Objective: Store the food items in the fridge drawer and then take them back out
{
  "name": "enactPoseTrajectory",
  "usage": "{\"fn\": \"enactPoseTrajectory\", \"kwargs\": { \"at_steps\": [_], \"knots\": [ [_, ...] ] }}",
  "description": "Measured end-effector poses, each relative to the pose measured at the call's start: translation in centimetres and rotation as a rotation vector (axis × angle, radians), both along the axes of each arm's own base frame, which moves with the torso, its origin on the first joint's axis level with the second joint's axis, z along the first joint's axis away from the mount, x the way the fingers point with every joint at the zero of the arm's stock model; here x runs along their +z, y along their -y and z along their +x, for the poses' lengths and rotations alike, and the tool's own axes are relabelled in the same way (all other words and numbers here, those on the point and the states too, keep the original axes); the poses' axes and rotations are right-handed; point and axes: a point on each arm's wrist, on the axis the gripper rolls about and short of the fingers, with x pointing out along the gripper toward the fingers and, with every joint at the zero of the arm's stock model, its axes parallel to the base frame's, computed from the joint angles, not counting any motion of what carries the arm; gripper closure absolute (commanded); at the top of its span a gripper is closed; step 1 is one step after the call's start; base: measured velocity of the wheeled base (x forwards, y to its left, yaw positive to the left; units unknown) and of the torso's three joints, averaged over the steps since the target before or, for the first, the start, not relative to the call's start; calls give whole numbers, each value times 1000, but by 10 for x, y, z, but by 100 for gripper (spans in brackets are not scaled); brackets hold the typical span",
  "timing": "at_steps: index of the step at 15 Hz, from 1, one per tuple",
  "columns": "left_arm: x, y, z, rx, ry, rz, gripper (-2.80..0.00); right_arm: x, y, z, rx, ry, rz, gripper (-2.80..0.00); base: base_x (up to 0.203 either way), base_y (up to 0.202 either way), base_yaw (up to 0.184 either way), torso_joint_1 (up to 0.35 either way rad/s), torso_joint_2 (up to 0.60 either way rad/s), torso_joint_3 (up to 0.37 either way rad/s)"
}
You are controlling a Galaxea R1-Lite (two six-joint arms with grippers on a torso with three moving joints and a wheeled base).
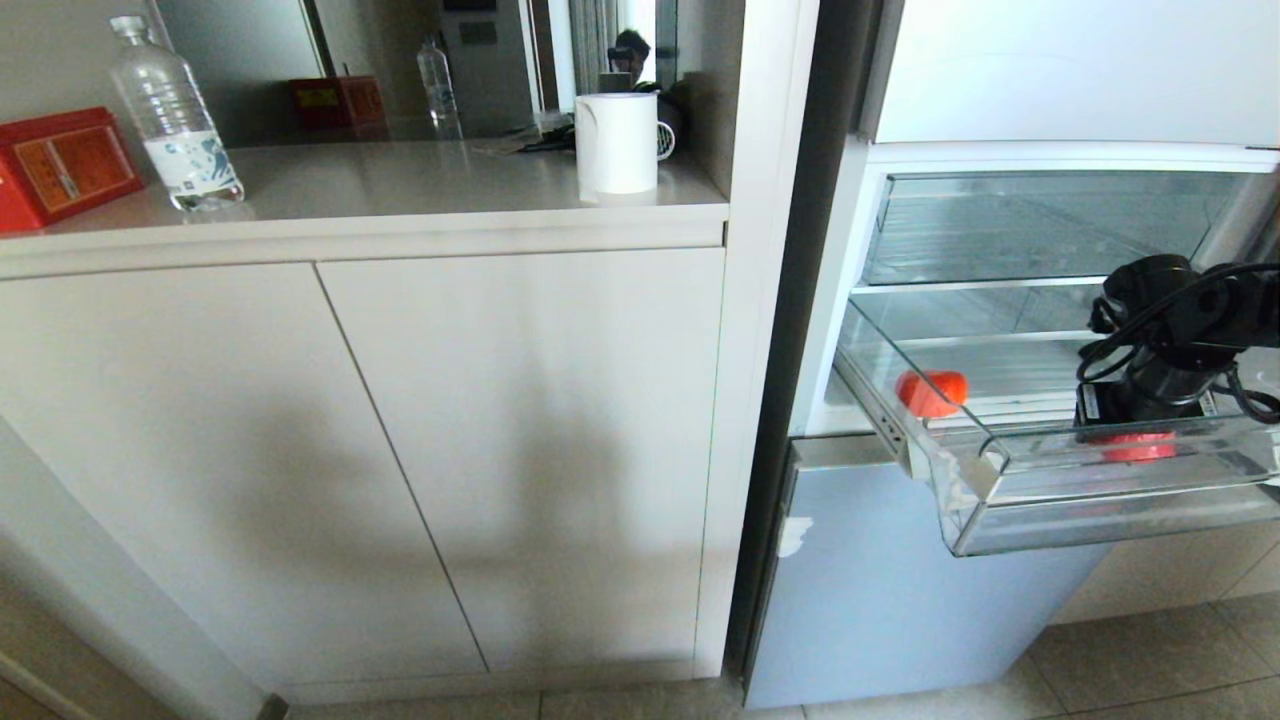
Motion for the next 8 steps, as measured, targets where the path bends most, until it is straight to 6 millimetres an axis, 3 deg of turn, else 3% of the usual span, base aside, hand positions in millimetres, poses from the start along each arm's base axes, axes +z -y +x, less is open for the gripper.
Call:
{"fn": "enactPoseTrajectory", "kwargs": {
  "at_steps": [4, 8],
  "knots": [
    [0, 0, 0, 0, 0, 0, 0, 9, -1, -2, 0, 40, 6, 0, 0, 0, 0, 0, 0, 0],
    [0, 0, 0, 0, 0, 0, 0, 51, -8, -12, 24, 228, 48, 0, 0, 0, 0, 0, 0, 0]
  ]
}}
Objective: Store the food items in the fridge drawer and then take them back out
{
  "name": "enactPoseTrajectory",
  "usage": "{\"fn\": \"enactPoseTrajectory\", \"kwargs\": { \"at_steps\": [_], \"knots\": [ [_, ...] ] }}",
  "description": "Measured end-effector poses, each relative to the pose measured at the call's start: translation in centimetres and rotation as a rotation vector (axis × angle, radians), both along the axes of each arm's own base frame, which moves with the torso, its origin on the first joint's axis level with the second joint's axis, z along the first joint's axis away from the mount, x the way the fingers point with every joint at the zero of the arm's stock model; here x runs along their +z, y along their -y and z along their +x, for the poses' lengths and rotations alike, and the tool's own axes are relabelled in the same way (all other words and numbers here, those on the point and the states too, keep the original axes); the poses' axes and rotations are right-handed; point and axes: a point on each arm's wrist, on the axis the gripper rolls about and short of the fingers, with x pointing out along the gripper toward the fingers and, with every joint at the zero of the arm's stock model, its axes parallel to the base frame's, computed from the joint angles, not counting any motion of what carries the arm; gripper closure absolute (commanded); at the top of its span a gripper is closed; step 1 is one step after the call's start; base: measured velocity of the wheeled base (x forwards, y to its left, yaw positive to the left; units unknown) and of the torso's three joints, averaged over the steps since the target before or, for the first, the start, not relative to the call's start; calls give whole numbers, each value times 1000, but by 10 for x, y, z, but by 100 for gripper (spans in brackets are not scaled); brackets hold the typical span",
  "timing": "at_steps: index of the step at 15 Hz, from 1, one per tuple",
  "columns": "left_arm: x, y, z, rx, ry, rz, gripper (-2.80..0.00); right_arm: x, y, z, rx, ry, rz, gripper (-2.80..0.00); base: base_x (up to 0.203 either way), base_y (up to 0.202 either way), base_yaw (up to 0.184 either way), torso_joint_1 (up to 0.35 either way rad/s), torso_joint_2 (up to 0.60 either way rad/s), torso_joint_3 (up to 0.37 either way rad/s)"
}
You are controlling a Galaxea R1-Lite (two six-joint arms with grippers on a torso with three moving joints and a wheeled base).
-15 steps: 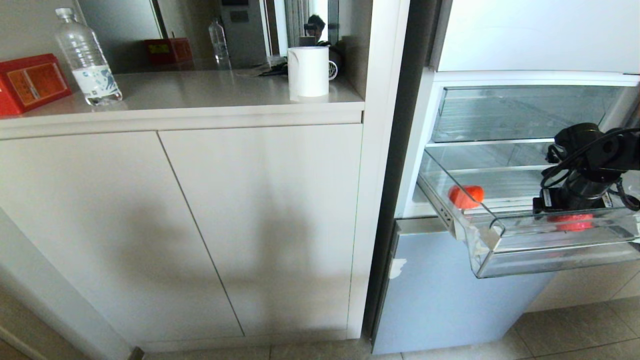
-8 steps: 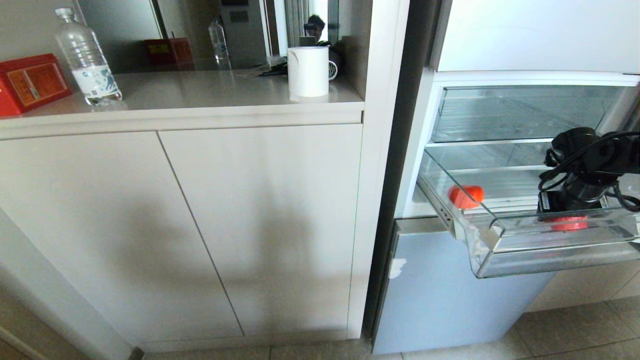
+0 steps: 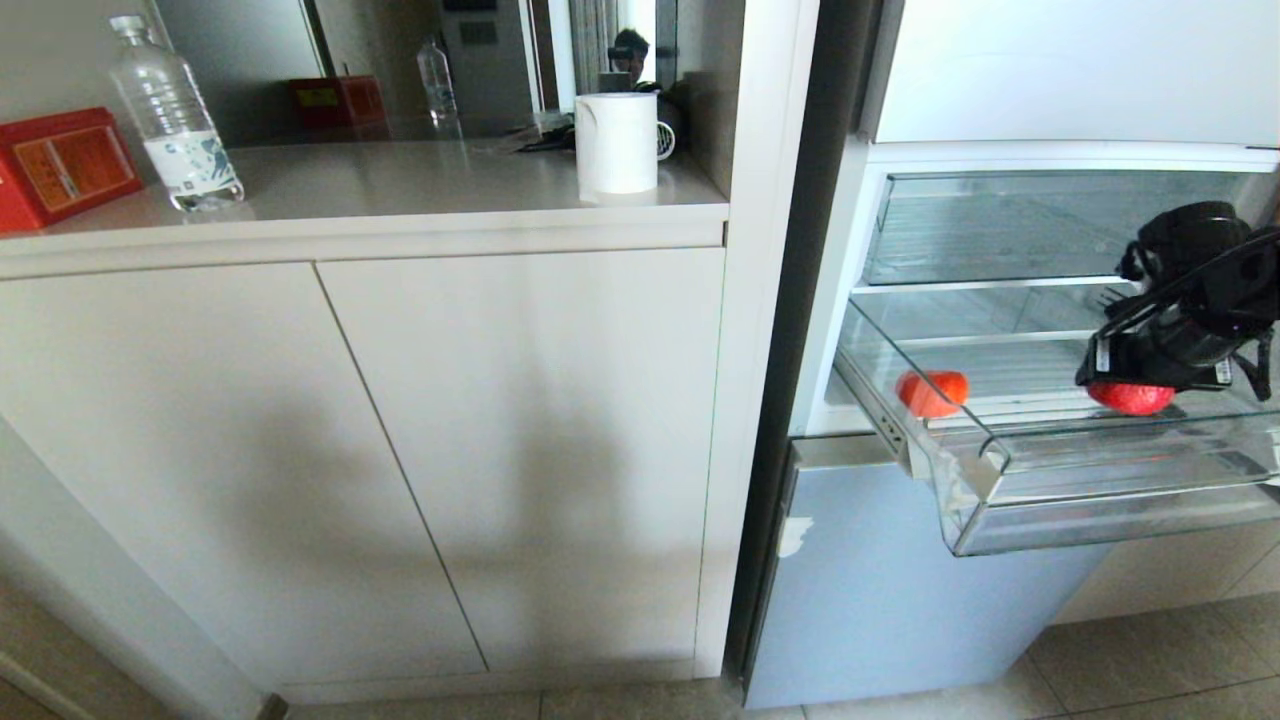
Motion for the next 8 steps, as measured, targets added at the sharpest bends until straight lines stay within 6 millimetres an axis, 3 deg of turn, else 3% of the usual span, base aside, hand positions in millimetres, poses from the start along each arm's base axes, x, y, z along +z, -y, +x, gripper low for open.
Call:
{"fn": "enactPoseTrajectory", "kwargs": {
  "at_steps": [4, 8],
  "knots": [
    [0, 0, 0, 0, 0, 0, 0, 41, -10, -33, 33, 95, 30, 0, 0, 0, 0, 0, 0, 0],
    [0, 0, 0, 0, 0, 0, 0, 78, -26, -95, 54, 180, 12, 0, 0, 0, 0, 0, 0, 0]
  ]
}}
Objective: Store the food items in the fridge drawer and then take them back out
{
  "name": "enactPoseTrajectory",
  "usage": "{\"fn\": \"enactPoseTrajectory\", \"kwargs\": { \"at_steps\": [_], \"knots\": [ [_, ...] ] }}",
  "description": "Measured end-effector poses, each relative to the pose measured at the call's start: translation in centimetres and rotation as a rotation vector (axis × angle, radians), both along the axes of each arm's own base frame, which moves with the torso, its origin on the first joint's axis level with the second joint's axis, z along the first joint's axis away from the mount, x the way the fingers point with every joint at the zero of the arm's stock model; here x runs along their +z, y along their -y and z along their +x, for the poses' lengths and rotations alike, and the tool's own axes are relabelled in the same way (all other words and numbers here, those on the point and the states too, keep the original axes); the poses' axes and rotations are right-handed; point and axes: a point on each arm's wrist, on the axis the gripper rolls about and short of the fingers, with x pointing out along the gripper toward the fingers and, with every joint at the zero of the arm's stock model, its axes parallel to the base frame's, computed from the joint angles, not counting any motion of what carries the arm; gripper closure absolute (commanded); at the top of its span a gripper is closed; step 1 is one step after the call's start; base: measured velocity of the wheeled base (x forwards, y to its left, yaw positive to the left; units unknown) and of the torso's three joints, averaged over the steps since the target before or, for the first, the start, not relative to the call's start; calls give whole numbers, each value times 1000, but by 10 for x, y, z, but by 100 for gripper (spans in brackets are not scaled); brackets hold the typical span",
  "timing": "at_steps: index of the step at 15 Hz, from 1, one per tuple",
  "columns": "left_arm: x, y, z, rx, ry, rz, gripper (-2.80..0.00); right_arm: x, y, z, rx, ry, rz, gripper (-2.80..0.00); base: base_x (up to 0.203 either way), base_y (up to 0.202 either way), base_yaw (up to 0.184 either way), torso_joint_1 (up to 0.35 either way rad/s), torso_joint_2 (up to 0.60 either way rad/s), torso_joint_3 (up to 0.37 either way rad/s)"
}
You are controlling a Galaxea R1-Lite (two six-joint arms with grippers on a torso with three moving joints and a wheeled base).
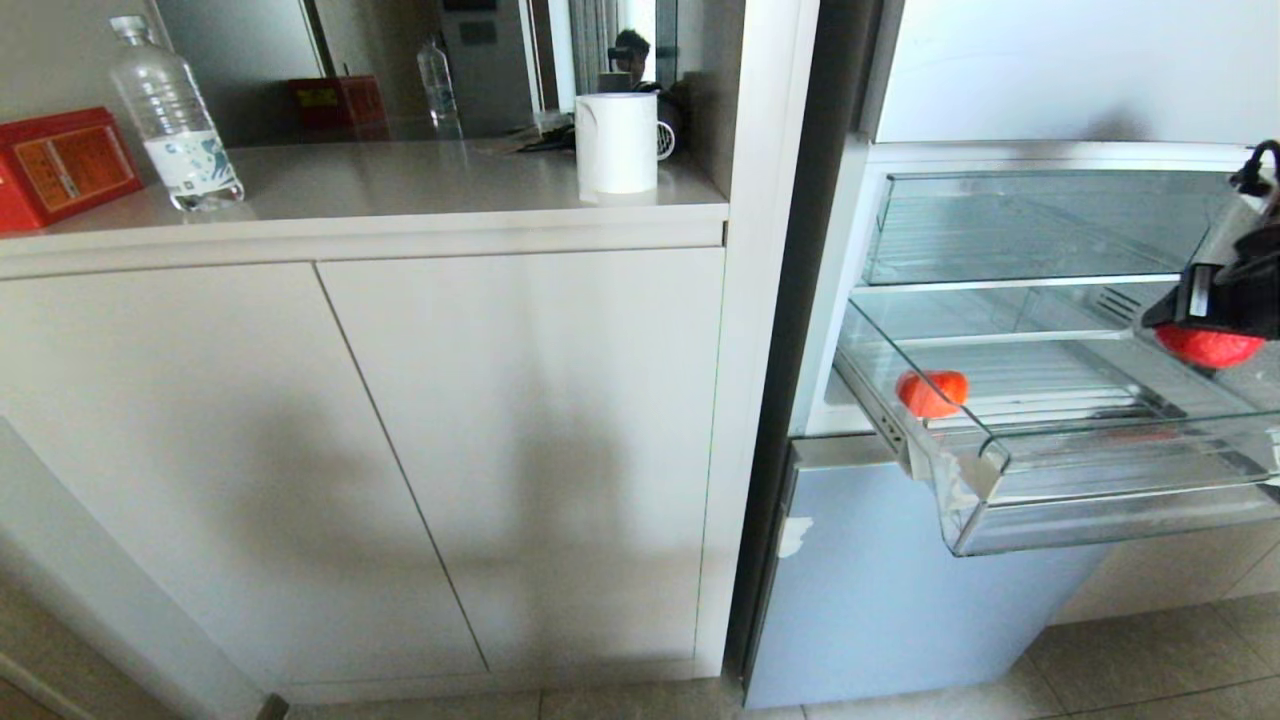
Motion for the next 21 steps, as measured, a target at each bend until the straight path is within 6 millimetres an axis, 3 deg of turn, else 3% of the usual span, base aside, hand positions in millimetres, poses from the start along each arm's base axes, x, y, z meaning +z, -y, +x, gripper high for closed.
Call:
{"fn": "enactPoseTrajectory", "kwargs": {
  "at_steps": [4, 8, 14, 17, 21],
  "knots": [
    [0, 0, 0, 0, 0, 0, 0, 13, -20, -79, 58, 69, -52, 0, 0, 0, 0, 0, 0, 0],
    [0, 0, 0, -1, 0, 0, 0, -3, -38, -140, 139, 87, -121, 0, 0, 0, 0, 0, 0, 0],
    [0, 0, 0, 0, 0, 0, 0, -28, -51, -195, 156, 130, -169, 0, 1, 4, -131, 2, 2, 3],
    [0, 0, 0, 0, 0, 0, 0, -29, -51, -217, 105, 212, -203, 0, 0, 7, -175, 0, 5, 2],
    [0, 0, 0, -1, 0, 0, 0, -25, -37, -224, -17, 272, -225, 0, -1, 7, -174, 2, 4, 4]
  ]
}}
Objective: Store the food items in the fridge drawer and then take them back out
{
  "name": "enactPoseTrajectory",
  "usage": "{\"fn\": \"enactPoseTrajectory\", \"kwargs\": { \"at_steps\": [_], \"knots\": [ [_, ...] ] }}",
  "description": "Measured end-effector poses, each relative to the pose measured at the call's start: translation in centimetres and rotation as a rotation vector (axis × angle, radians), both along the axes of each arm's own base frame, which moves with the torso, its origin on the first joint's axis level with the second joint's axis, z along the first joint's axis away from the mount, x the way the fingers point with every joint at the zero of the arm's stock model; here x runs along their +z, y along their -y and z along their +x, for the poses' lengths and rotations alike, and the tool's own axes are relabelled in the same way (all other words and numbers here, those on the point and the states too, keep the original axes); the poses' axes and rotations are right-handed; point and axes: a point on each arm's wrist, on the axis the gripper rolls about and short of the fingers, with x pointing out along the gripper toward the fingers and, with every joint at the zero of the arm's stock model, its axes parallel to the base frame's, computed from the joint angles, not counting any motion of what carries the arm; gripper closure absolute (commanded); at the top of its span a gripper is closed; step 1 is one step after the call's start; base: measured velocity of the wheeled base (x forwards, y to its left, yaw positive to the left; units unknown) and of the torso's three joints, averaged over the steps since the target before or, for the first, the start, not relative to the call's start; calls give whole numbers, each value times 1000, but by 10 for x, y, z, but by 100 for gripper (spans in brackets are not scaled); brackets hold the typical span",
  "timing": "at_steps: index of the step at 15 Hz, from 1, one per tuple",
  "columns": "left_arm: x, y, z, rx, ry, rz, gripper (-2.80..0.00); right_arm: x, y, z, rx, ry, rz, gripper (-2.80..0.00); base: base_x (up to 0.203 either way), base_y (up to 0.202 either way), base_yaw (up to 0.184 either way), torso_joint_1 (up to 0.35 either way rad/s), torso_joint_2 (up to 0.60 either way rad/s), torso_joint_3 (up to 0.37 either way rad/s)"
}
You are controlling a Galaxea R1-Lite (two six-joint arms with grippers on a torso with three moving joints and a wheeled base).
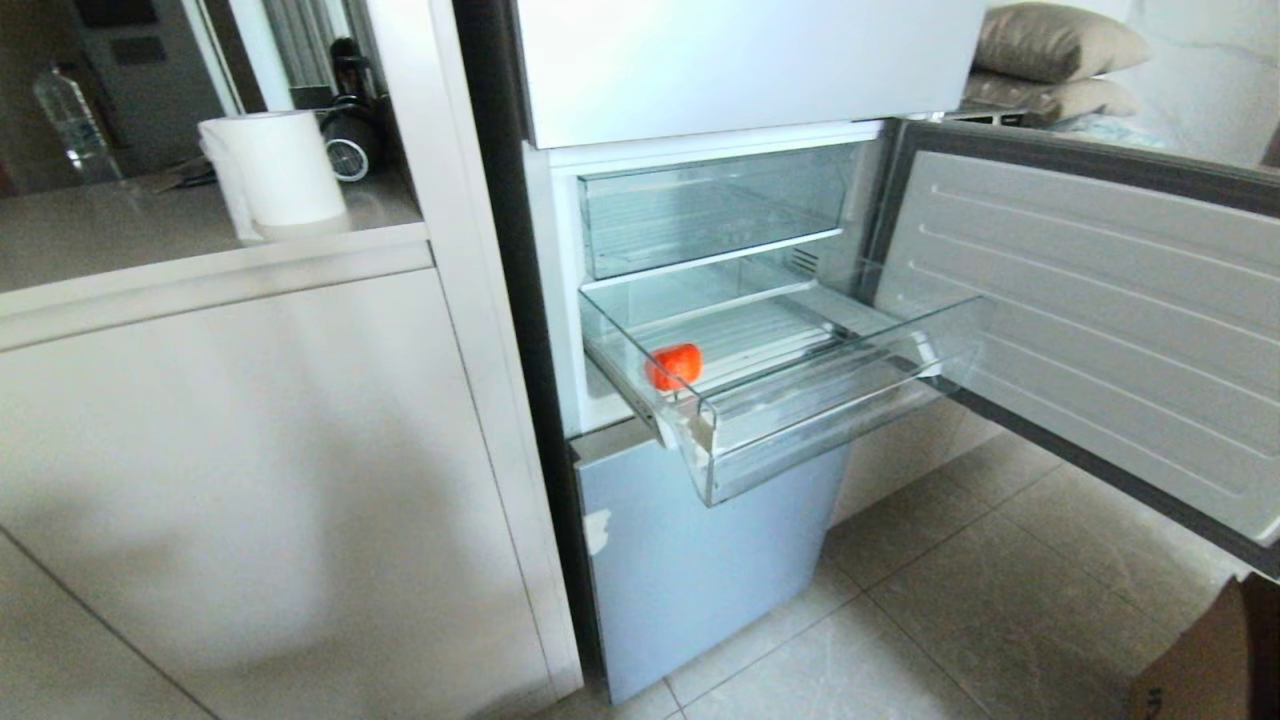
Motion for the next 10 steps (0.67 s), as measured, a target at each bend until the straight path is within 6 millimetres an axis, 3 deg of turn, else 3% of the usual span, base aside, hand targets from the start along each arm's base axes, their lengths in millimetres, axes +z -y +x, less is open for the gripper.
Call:
{"fn": "enactPoseTrajectory", "kwargs": {
  "at_steps": [5, 10],
  "knots": [
    [0, 0, 0, 0, 0, 0, 0, -1, 34, 17, -82, 32, 14, 0, -1, 8, -146, 3, 1, 4],
    [0, 0, 0, 1, 0, 0, 0, -17, 104, 55, -182, 37, 29, 0, 0, 0, 0, 0, 0, 0]
  ]
}}
